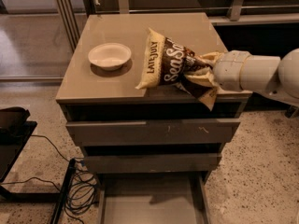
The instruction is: Pick brown chip bag from bottom drawer and place on counter
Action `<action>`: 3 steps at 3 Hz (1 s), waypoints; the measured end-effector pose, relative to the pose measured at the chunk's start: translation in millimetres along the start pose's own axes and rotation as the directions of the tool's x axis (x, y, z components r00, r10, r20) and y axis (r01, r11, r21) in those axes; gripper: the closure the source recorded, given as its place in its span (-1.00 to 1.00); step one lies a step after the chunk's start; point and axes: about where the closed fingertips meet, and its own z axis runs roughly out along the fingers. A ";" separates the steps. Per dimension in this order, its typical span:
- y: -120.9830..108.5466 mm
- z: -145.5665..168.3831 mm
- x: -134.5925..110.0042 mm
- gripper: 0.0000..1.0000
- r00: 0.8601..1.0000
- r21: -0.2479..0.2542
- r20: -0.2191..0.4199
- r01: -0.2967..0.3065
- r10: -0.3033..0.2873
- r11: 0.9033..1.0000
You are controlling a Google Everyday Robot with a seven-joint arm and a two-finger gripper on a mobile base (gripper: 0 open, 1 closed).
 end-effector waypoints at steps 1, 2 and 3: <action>-15.2 26.9 -2.6 1.00 0.997 -0.013 0.028 -0.070 0.070 0.997; -38.2 38.4 -9.5 1.00 0.997 -0.004 0.020 -0.078 0.078 0.997; -59.9 42.0 9.9 1.00 0.992 0.034 -0.027 -0.120 0.121 0.992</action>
Offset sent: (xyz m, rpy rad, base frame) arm 0.0800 0.0042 0.0328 0.0644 0.0438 -0.0420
